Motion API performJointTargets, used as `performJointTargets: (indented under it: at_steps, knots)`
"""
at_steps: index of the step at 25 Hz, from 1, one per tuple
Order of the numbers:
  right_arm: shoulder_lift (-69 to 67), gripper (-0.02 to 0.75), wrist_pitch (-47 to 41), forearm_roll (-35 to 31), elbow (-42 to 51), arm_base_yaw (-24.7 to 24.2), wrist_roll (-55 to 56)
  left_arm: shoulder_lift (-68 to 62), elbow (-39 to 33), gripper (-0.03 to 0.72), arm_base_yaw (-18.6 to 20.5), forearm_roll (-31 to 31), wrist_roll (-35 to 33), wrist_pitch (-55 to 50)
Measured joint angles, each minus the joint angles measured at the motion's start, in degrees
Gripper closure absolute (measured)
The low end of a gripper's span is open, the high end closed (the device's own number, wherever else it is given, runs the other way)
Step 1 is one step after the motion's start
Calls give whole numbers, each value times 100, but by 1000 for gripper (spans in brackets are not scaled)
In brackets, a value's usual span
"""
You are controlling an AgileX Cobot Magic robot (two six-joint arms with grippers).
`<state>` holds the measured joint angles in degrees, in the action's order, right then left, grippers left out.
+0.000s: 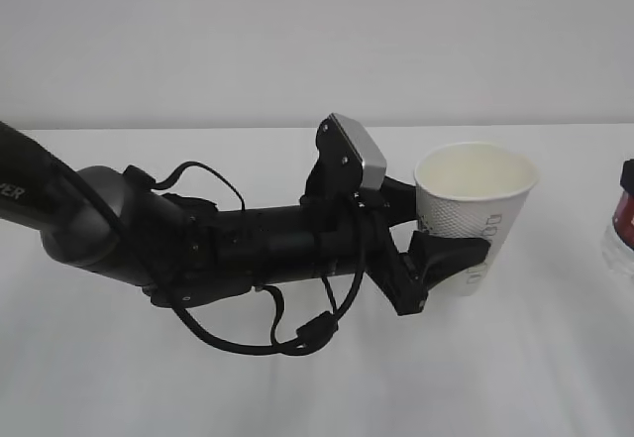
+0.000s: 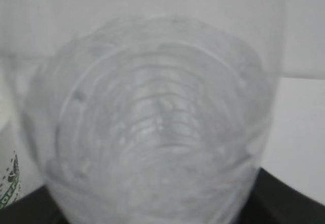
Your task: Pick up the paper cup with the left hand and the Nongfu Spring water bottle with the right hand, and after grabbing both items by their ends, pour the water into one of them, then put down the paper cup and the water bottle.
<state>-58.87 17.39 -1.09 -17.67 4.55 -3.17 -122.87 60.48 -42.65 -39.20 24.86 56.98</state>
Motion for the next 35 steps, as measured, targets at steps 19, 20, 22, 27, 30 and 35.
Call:
performJointTargets:
  at_steps: [19,20,22,27,30,35]
  knots:
    - [467,287,-996,10,-33,0,-831,441,0,178,-376,-651,627,-390]
    - [467,287,-996,10,-33,0,-919,441,0,178,-439,-679,627,-399]
    - [467,287,-996,10,-33,0,-1146,441,0,178,-581,-715,627,-399]
    - [470,287,-996,10,-33,0,-1594,441,0,178,-687,-746,631,-399]
    - [470,287,-996,10,-33,0,-1888,441,0,178,-687,-746,641,-399]
    - [470,287,-996,-40,-33,0,-2602,441,0,178,-687,-746,641,-399]
